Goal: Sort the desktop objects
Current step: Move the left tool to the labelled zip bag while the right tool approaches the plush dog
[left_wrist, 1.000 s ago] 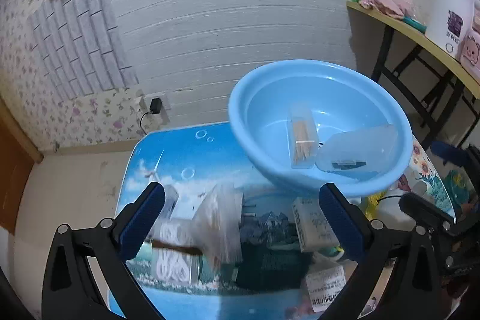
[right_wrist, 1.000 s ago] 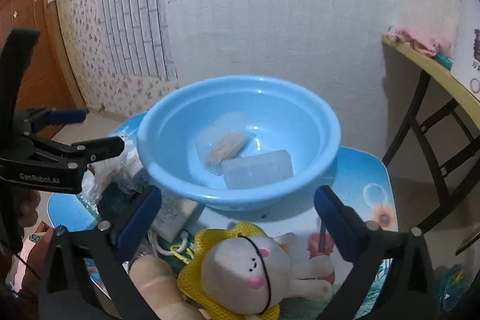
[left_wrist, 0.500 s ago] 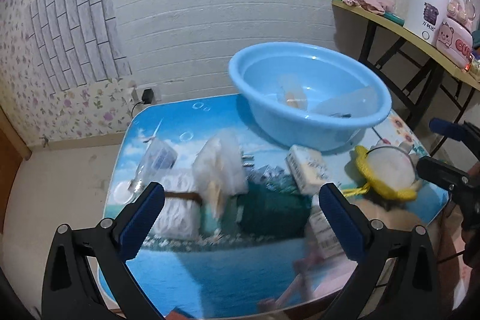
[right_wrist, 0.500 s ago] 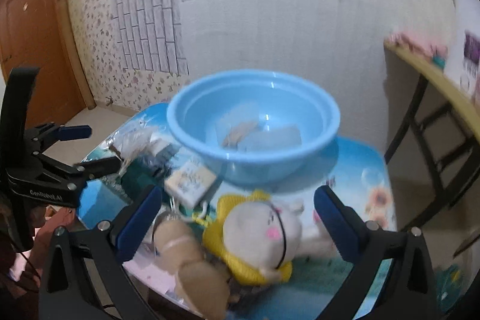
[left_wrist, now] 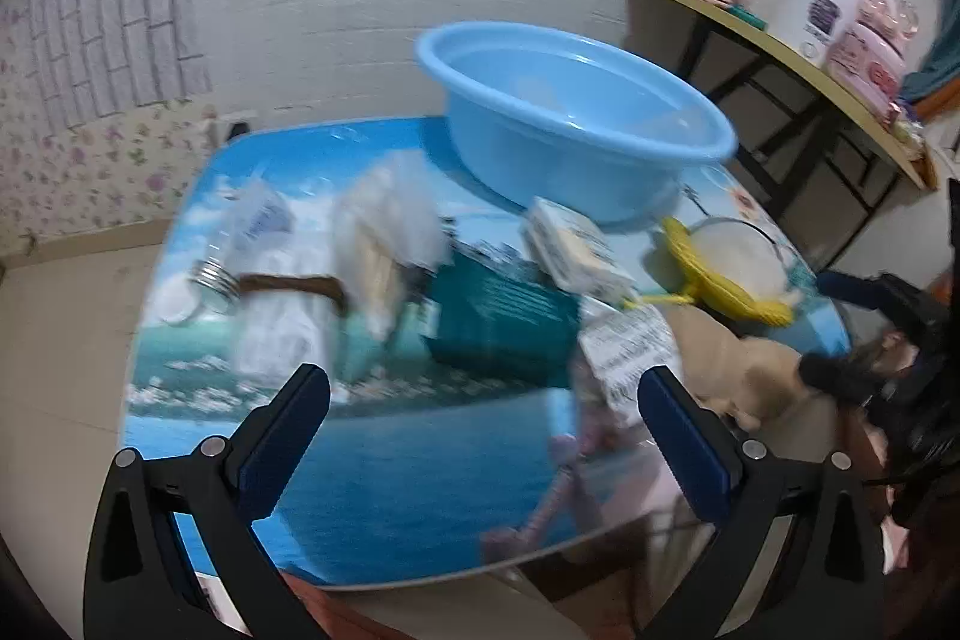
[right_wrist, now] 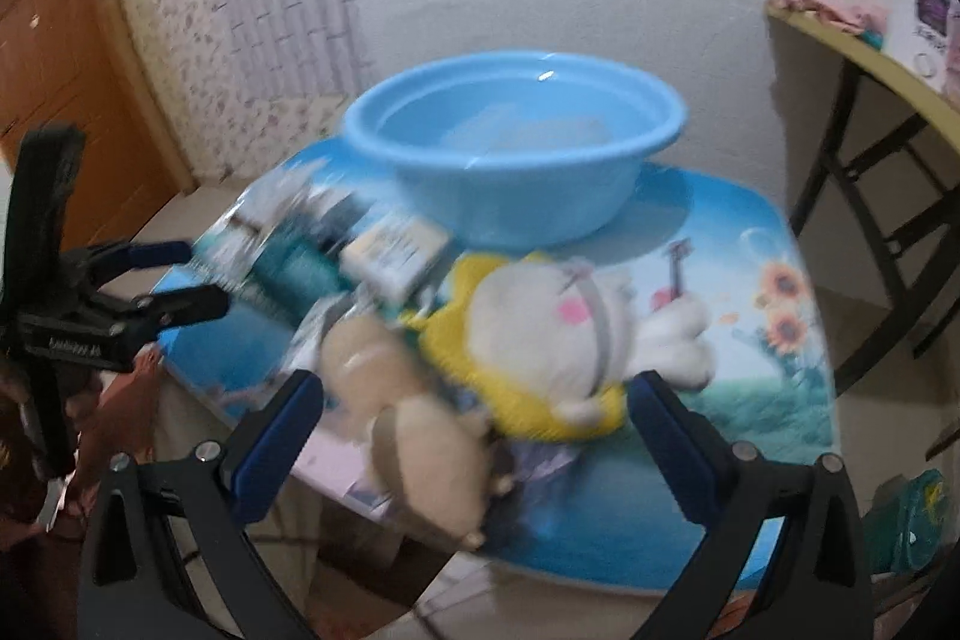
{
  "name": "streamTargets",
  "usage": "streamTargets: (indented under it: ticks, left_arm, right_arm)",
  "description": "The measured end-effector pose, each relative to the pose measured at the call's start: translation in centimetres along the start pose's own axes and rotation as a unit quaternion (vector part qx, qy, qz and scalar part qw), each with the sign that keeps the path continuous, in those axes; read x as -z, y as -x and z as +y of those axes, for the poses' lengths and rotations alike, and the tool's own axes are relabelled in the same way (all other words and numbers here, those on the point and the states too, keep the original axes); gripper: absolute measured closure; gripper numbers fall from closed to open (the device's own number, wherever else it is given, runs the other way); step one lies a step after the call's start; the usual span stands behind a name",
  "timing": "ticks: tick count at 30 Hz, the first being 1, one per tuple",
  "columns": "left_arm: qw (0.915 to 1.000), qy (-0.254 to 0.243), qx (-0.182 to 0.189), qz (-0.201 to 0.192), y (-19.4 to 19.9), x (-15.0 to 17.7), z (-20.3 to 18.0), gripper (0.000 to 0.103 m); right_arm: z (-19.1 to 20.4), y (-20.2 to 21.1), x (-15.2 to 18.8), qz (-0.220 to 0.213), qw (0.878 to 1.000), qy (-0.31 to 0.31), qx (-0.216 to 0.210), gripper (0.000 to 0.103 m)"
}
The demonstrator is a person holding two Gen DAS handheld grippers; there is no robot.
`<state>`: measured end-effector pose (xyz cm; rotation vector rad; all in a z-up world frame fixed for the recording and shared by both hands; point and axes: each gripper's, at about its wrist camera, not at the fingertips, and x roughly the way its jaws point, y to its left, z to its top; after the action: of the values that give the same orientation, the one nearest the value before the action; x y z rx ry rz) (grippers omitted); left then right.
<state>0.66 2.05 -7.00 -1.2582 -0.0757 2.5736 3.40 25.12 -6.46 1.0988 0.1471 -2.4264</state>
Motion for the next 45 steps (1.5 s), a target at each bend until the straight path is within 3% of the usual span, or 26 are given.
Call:
streamTargets:
  ticks: [6,13,17,30,38,42,45]
  left_arm:
    - [0.9993,-0.029,0.014,0.020,-0.9,0.8,-1.7,0.000]
    - [0.9986,-0.031,0.035,0.025,-1.1,0.8,-2.1,0.000]
    - [0.9985,-0.037,0.031,0.025,-1.3,0.3,-2.2,0.000]
    - [0.9986,-0.045,0.017,0.023,-3.4,-3.1,-2.2,0.000]
    - [0.9965,-0.047,0.057,0.039,-3.3,-2.3,-2.9,0.000]
    - [0.9946,-0.047,0.047,0.081,-4.5,-1.2,-3.8,0.000]
    - [0.9937,-0.042,0.051,0.091,-5.0,-0.5,-4.1,0.000]
  right_arm:
    - [1.2,-1.2,1.5,0.027,0.999,0.030,0.011,0.008]
    - [-2.4,0.8,0.3,-0.019,0.998,-0.053,0.015,0.008]
    - [-4.1,-0.2,-0.4,0.003,0.995,-0.076,0.058,0.008]
    - [-5.0,-3.8,-1.8,0.016,0.996,-0.071,0.041,0.007]
    - [-5.8,-1.7,-2.1,-0.010,0.996,-0.081,0.029,0.007]
    - [-5.4,-0.6,-1.5,-0.018,0.997,-0.077,0.000,0.007]
    - [-4.8,-0.3,-0.5,-0.015,0.997,-0.069,-0.006,0.007]
